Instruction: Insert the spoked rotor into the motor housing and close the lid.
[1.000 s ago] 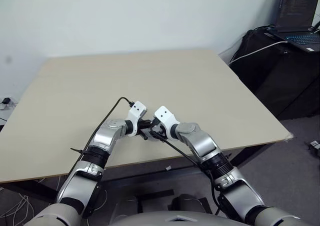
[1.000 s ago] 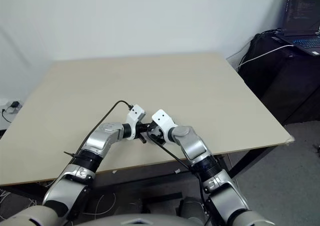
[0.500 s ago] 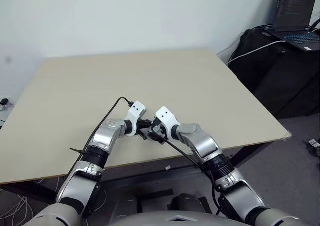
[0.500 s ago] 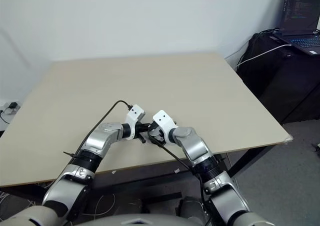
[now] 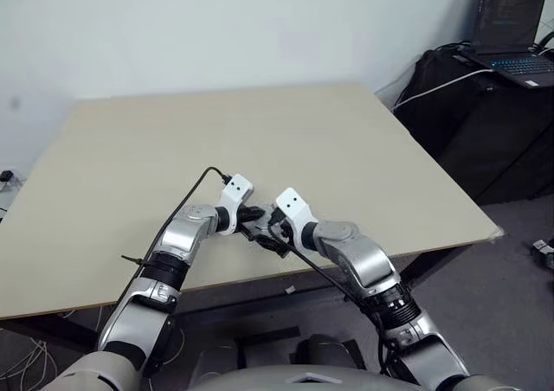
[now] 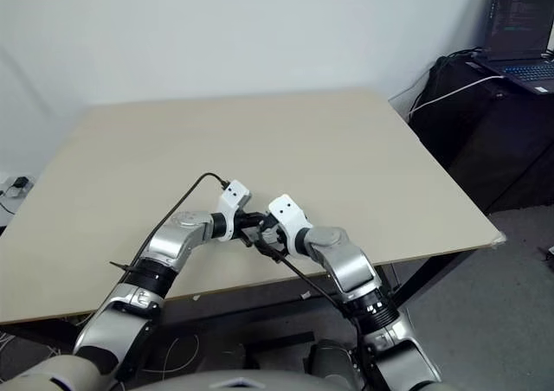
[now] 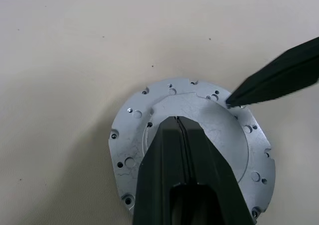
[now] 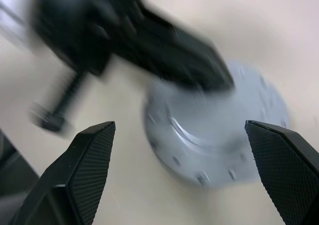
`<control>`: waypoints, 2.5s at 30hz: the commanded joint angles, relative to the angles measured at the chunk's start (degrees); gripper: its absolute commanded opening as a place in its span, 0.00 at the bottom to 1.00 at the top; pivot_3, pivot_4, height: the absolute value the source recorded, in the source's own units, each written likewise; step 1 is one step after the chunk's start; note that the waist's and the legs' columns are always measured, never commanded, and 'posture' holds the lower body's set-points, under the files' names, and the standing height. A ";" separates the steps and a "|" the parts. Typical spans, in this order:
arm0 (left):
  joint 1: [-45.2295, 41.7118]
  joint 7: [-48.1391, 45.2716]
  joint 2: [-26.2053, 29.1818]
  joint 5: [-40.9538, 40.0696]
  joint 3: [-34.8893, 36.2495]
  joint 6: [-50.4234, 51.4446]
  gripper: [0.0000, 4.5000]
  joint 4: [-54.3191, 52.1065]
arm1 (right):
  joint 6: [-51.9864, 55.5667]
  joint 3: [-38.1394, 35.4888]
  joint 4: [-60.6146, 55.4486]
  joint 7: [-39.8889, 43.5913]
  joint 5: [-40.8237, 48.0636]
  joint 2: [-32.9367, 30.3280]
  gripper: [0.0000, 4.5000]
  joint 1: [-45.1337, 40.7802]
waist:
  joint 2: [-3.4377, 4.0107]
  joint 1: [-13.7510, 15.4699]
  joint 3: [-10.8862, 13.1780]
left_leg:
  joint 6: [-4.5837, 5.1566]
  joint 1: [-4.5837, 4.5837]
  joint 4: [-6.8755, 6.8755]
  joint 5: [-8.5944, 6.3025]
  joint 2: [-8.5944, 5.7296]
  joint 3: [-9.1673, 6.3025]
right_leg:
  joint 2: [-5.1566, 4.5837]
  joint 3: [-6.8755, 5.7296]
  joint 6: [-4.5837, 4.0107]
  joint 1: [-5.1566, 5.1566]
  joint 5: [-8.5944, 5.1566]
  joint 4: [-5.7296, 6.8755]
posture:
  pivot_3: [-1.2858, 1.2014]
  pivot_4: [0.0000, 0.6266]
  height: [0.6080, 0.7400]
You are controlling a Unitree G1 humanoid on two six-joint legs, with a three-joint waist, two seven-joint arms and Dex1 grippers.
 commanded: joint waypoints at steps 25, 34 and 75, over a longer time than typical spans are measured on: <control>0.09 -0.88 -0.40 1.35 -1.41 -0.15 0.00 2.44 | 38.07 -41.92 -12.50 -22.09 18.53 26.22 1.00 2.26 | 0.23 0.34 0.19 | -0.09 -0.11 0.02 -0.09 -0.05 -0.02 | -0.08 -0.02 0.02 -0.09 0.01 0.00 | 0.52 0.00 1.00; 0.09 -0.83 -0.36 1.36 -1.28 -0.06 0.00 2.39 | 39.26 -47.32 -9.64 -25.05 23.74 29.53 1.00 -0.66 | 0.25 0.26 0.16 | 0.03 -0.26 -0.01 -0.05 -0.15 -0.08 | -0.03 0.08 0.01 0.00 -0.02 0.00 | 0.52 0.00 1.00; 0.40 -0.78 -0.63 1.24 -1.13 -0.18 0.00 2.12 | 16.97 -36.76 13.03 -26.11 31.16 21.83 1.00 2.06 | 0.27 -0.08 0.18 | 0.05 -0.24 -0.01 -0.03 -0.14 -0.10 | -0.01 0.09 0.05 0.00 -0.02 -0.01 | 0.52 0.00 1.00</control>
